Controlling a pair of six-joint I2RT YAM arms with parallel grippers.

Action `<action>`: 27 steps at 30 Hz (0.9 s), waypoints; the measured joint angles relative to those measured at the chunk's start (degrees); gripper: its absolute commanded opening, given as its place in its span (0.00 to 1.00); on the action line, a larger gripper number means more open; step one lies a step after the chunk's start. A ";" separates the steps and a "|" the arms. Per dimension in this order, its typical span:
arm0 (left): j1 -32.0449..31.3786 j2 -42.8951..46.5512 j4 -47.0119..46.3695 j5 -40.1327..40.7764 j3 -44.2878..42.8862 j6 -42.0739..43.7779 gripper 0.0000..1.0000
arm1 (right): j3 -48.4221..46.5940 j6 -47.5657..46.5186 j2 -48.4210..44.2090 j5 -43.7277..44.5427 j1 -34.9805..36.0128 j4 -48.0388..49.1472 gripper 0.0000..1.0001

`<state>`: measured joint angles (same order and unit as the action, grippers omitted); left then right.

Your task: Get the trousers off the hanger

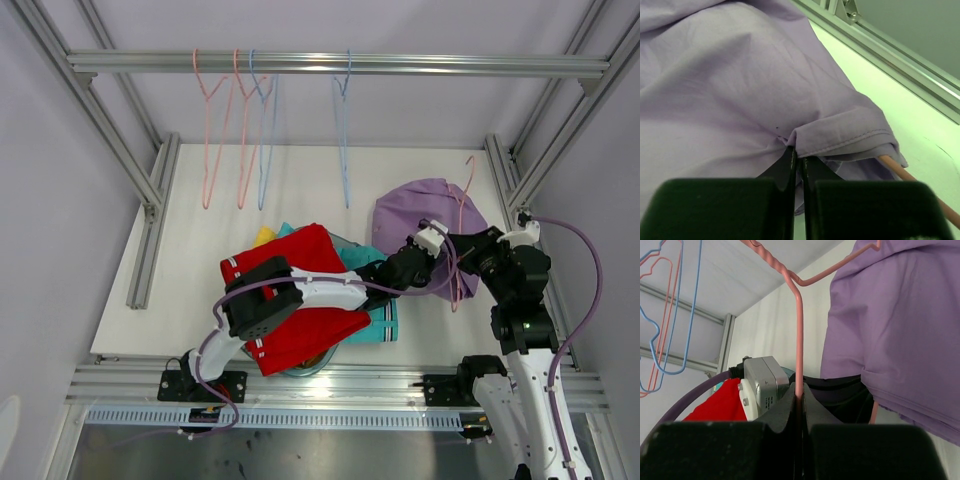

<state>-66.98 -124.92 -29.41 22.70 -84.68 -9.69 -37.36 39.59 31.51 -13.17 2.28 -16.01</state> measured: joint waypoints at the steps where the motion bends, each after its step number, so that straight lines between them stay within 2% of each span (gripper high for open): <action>1: 0.09 0.02 -0.02 0.07 0.17 -0.20 0.01 | 0.00 0.00 -0.04 -0.13 0.00 -0.04 0.00; 10: 0.42 2.75 0.55 0.83 3.67 -0.74 0.01 | 0.00 -0.72 -2.03 -1.03 -0.04 -2.14 0.00; 19: 0.44 11.91 4.35 3.65 9.62 2.19 0.01 | 0.00 -3.89 -6.03 -1.09 -0.04 -5.29 0.00; 27: 1.01 18.71 6.29 5.81 13.60 3.76 0.01 | -0.79 -6.88 -5.90 0.46 -0.22 -8.66 0.00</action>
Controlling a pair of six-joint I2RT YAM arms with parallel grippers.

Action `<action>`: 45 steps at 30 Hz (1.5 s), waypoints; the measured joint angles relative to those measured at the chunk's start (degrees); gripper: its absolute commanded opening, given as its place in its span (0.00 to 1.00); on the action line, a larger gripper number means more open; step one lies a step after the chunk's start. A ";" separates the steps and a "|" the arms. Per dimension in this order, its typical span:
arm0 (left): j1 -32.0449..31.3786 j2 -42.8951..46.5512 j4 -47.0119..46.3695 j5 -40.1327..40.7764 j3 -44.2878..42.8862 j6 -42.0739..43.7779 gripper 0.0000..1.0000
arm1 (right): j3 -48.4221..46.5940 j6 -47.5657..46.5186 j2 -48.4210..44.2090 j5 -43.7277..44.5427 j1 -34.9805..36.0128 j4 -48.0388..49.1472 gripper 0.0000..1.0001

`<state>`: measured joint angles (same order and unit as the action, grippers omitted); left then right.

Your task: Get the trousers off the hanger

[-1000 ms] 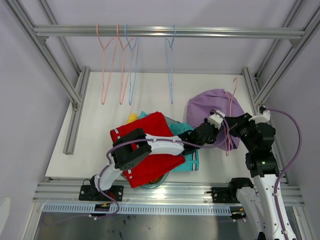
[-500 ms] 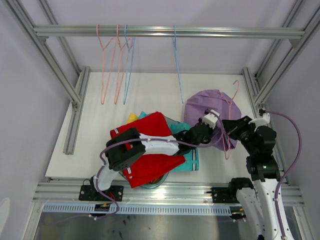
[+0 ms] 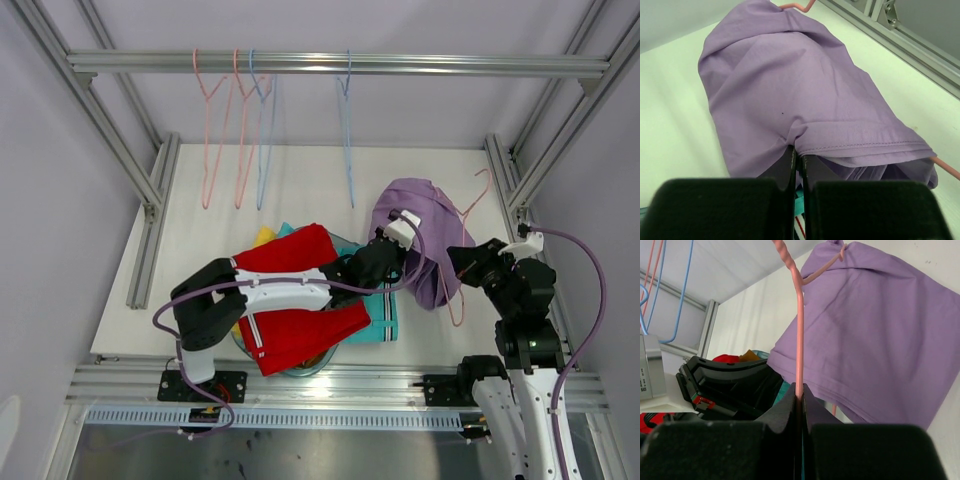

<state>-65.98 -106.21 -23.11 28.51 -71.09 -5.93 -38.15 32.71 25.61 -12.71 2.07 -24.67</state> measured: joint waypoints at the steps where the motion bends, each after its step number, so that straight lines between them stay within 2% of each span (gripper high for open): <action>1: 0.02 0.46 0.20 0.09 0.39 -0.02 0.06 | -0.13 -0.17 0.00 0.04 0.00 -0.15 0.00; 2: 0.04 0.90 0.26 0.11 0.85 -0.04 0.14 | -0.17 -0.20 0.00 0.02 0.00 -0.26 0.00; 3: 0.04 1.11 0.37 0.15 1.09 -0.09 0.28 | -0.20 -0.20 0.00 -0.02 0.00 -0.35 0.00; 5: 0.04 1.38 0.57 0.02 1.84 -0.52 0.34 | -0.20 -0.20 0.00 -0.13 0.00 -0.37 0.00; 6: 0.04 1.40 0.63 -0.13 2.19 -0.74 0.46 | -0.22 -0.20 0.00 -0.24 -0.02 -0.39 0.00; 7: 0.04 1.40 0.68 -0.28 2.45 -0.92 0.50 | -0.24 -0.20 0.00 -0.28 -0.02 -0.39 0.00; 15: -0.17 1.38 0.74 -3.34 3.37 -3.17 0.59 | -1.73 -0.17 1.25 -1.36 -0.04 -0.35 0.00; 30: -1.38 -5.75 -0.87 -8.79 -2.64 -5.99 0.62 | -1.73 -0.17 2.16 -1.84 -0.04 0.37 0.00; 45: -1.40 -10.99 2.54 -3.48 -9.33 -7.21 0.62 | -1.42 -0.20 2.29 -2.27 -0.04 1.14 0.00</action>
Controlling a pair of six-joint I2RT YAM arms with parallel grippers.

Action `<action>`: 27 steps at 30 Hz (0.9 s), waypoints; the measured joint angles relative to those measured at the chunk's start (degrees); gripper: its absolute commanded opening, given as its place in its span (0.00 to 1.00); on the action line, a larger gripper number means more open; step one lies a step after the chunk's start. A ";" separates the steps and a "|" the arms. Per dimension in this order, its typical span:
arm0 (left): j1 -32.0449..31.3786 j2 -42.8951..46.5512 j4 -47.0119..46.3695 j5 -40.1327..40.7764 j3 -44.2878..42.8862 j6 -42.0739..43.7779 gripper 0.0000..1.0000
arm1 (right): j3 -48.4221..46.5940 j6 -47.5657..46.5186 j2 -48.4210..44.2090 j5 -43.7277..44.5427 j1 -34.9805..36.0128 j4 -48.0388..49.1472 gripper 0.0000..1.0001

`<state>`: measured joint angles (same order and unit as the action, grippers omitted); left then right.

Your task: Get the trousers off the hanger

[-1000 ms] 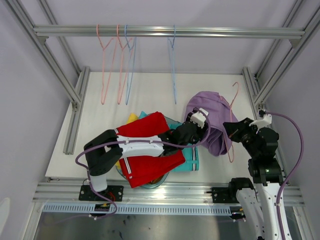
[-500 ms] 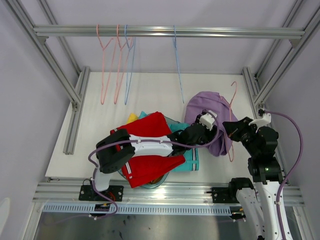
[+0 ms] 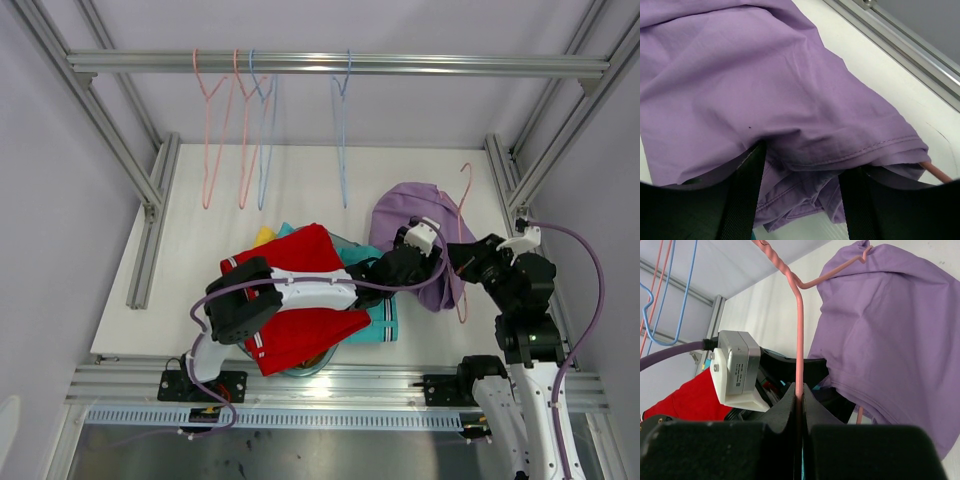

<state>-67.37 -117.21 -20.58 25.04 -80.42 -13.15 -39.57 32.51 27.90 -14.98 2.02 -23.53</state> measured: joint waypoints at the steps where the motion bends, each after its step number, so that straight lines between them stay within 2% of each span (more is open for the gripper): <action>1: 0.00 -0.24 0.31 0.31 -0.33 -0.26 0.62 | 0.24 0.00 0.00 -0.09 0.00 0.20 0.00; 10: 0.02 -3.87 2.80 3.21 -4.52 -3.52 0.63 | 1.31 0.20 -0.04 -1.16 -0.02 1.44 0.00; 13: 0.13 -3.96 4.04 4.04 -5.07 -5.09 0.55 | 1.55 0.57 -0.66 -1.75 -0.02 1.46 0.00; 14: 0.15 -4.04 4.50 4.46 -5.46 -5.53 0.47 | 1.75 0.74 -0.96 -2.01 -0.02 1.42 0.00; 16: 0.22 -4.15 5.11 5.09 -6.10 -6.49 0.39 | 1.95 0.92 -1.62 -2.14 -0.02 1.31 0.00; 17: 0.24 -4.17 5.35 5.49 -6.27 -6.69 0.23 | 1.97 0.92 -1.84 -2.25 -0.02 1.16 0.00; 19: 0.33 -4.17 5.88 6.43 -6.32 -7.82 0.02 | 1.97 0.92 -2.16 -2.45 -0.02 0.94 0.00; 27: 0.61 -3.56 6.78 8.31 -4.87 -9.70 0.01 | 2.29 0.94 -4.85 -2.47 -0.02 -1.42 0.00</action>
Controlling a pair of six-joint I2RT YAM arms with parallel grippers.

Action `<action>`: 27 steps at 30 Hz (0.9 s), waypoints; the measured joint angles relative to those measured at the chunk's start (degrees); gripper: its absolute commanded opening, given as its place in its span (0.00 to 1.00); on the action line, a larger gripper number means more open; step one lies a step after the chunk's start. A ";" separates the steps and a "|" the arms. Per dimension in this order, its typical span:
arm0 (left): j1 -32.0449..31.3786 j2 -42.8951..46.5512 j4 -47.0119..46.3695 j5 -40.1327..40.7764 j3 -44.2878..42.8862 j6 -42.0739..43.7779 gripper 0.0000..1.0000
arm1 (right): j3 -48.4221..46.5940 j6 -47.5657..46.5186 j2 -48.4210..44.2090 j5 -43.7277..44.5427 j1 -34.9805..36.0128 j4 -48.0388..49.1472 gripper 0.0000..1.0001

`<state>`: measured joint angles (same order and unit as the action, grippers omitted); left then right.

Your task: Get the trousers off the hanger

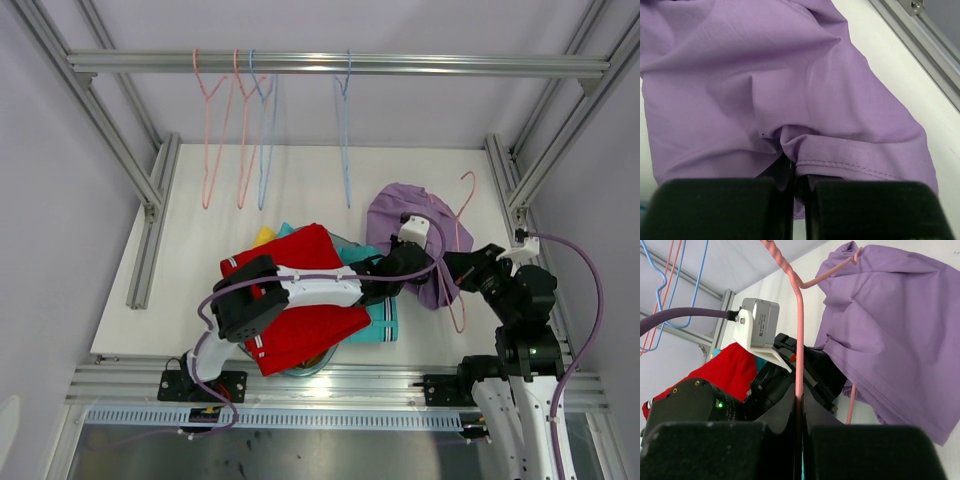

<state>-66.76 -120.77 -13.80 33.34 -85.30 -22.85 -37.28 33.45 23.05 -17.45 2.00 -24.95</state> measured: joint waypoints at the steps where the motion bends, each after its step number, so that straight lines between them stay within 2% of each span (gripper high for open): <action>1: 0.00 0.37 0.13 0.02 0.46 -0.20 0.01 | 0.17 0.00 -0.37 0.02 0.00 -0.26 0.00; 11: 0.87 12.41 5.27 -1.55 5.40 -1.18 0.01 | 6.56 0.85 -2.84 0.46 0.02 1.86 0.00; 19: 1.25 23.32 10.19 -8.94 5.38 -2.75 0.00 | 16.61 3.08 -2.60 0.59 0.02 9.51 0.00; 27: 1.27 28.52 15.65 -16.20 4.42 -4.76 0.01 | 20.61 2.73 0.83 1.62 0.02 14.86 0.00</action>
<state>-65.49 -92.25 1.85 17.15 -80.88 -27.62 -16.67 36.18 23.88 -15.84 2.02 -10.09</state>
